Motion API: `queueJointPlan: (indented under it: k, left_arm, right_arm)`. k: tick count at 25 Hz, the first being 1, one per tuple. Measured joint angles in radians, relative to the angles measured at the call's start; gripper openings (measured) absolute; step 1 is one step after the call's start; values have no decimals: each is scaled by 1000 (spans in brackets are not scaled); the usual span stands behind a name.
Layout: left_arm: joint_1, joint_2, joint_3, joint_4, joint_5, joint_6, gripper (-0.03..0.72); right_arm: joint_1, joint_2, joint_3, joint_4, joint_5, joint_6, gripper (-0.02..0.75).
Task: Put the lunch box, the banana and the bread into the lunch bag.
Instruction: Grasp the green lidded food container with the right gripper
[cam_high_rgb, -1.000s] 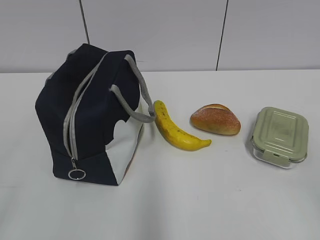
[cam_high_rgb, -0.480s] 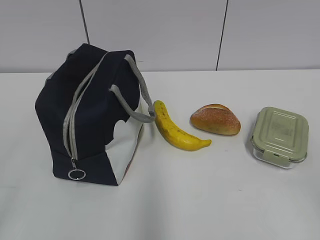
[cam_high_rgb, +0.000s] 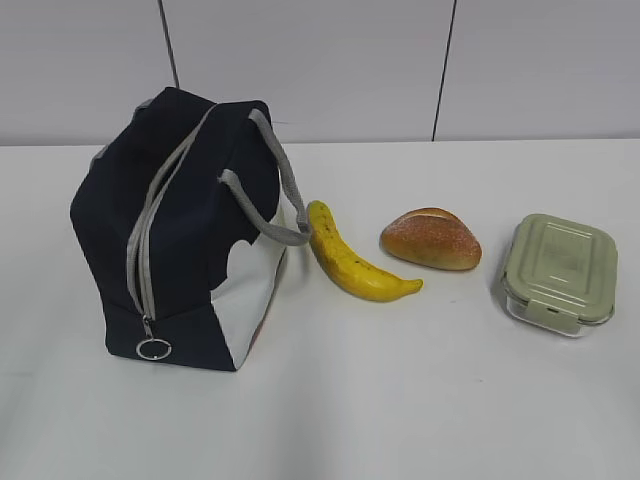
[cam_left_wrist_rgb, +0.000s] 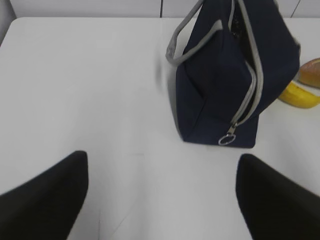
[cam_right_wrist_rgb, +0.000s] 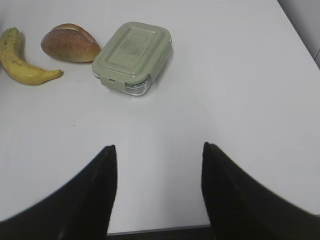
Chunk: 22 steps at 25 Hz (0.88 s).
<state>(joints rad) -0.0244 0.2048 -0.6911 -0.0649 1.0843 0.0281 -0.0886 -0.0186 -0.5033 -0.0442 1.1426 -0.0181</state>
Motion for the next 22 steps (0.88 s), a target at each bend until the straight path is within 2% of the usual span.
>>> queueJointPlan:
  k: [6,14,18,22]
  left_arm:
    - [0,250,-154,-89,-89,1,585]
    - [0,656,-384,-298,-47,76,580]
    - [-9,840,-495,-329,-13,110,558]
    - [-51,1009,-584,-331,-8,125,541]
  right_arm:
    - [0,0,0,0,0,0,404]
    - [0,0,0,0,0,0,404]
    - [0,0,0,0,0,0,404]
    - [0,0,0,0,0,0,404]
